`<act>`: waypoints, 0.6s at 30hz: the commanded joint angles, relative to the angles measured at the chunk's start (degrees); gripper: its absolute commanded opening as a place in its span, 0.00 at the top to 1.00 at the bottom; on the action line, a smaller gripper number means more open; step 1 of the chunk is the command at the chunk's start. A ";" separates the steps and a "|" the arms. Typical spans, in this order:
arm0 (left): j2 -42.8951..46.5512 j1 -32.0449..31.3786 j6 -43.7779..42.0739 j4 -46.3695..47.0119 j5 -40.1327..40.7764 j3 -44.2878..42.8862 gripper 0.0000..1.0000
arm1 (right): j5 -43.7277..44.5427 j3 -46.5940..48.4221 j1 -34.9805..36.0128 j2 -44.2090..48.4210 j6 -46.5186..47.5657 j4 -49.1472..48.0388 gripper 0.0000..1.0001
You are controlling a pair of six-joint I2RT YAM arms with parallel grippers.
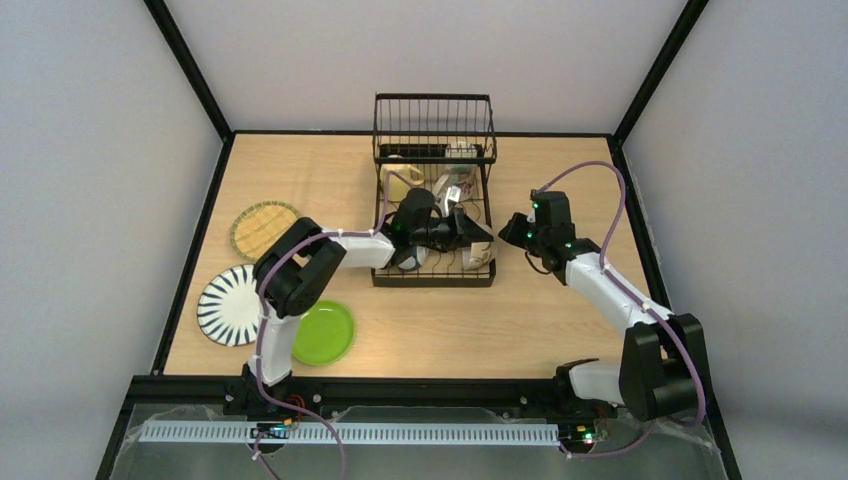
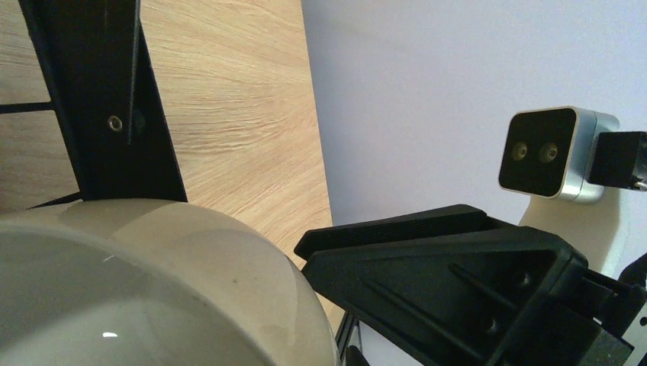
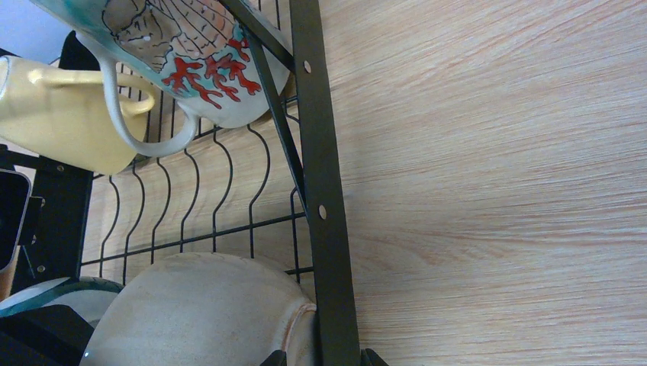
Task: Load the mixed dishes into the dish rack
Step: Insert the bowl into the dish rack.
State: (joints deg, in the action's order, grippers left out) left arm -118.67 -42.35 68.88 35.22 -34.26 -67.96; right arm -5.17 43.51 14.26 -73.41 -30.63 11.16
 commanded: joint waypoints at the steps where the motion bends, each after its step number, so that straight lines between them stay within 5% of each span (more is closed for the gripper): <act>1: -1.57 -1.16 0.56 -8.55 0.56 1.92 0.91 | -0.25 1.74 -0.20 -0.26 0.66 -0.72 0.47; 18: 4.74 0.08 5.45 1.10 4.71 13.52 0.98 | -0.72 1.05 -0.20 0.21 0.66 -0.70 0.46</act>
State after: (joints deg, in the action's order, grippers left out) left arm -113.54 -42.37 71.88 39.09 -30.37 -59.51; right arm -5.74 43.57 14.26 -73.41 -30.63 11.09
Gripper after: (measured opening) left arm 0.136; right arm 0.535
